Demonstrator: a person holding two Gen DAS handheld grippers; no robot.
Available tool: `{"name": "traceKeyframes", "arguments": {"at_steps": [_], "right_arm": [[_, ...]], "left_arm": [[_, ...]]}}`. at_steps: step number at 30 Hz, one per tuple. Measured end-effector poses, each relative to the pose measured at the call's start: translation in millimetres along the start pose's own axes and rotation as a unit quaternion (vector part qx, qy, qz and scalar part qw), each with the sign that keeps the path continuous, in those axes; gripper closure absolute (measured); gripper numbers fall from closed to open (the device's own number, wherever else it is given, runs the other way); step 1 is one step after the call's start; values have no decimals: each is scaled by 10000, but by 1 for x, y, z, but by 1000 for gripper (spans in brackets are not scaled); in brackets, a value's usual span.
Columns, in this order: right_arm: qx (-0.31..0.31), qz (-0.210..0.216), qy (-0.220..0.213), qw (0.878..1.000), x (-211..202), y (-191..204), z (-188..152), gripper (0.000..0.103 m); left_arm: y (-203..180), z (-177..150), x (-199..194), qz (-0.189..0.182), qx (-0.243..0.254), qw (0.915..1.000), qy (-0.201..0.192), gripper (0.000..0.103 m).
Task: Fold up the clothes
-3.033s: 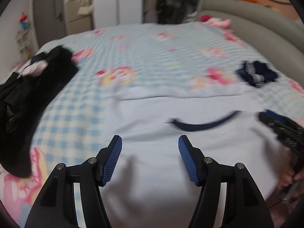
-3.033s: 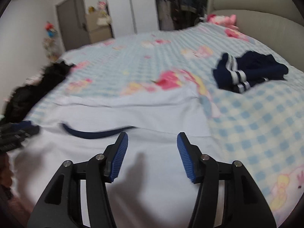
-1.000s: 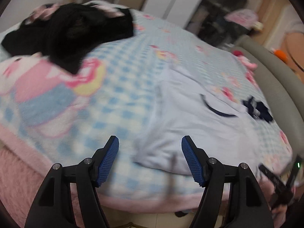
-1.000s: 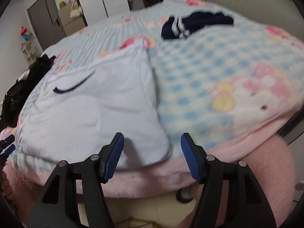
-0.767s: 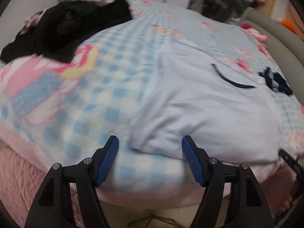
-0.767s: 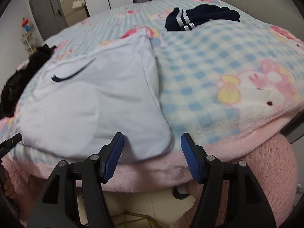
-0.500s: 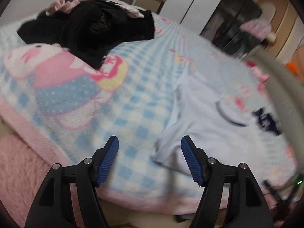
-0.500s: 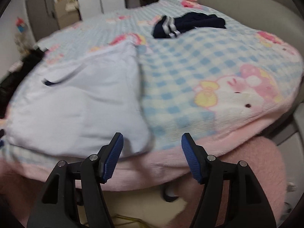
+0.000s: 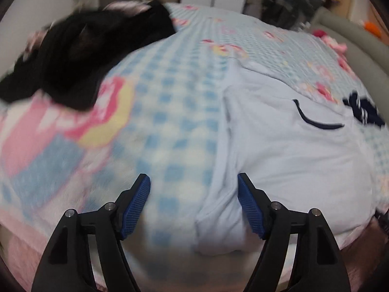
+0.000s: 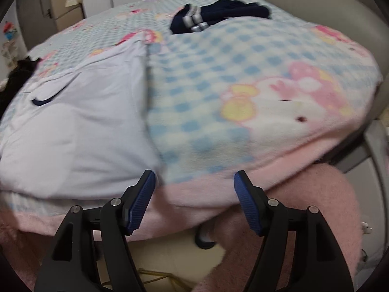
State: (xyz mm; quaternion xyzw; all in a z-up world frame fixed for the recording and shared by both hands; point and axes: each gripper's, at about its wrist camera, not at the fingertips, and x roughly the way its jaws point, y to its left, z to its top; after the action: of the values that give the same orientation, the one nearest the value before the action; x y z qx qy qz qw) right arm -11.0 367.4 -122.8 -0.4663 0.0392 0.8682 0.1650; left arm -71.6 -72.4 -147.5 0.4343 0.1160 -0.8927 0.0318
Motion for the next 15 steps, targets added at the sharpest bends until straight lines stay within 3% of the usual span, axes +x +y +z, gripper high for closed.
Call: {"name": "traceKeyframes", "arguments": {"at_steps": [3, 7, 8, 11, 14, 15], "right_arm": [[286, 335, 15, 9990, -5, -16, -1, 38], [66, 844, 110, 9964, -4, -7, -4, 38], [-78, 915, 69, 9958, -5, 0, -4, 38], [-426, 1215, -32, 9917, -7, 18, -7, 38], [-561, 1482, -83, 9873, -7, 25, -8, 38], [-595, 1558, -89, 9860, -6, 26, -9, 38]], "left_arm": [[-9, -1, -23, 47, 56, 9988, -477, 31], [-63, 0, -58, -781, 661, 9919, -750, 31], [-90, 0, -61, -1176, 962, 9862, -652, 31], [-165, -12, -61, -1827, 1898, 9635, -475, 31], [-227, -25, -50, -2115, 2520, 9441, -209, 32], [-240, -28, -43, -2123, 2583, 9424, -97, 32]]}}
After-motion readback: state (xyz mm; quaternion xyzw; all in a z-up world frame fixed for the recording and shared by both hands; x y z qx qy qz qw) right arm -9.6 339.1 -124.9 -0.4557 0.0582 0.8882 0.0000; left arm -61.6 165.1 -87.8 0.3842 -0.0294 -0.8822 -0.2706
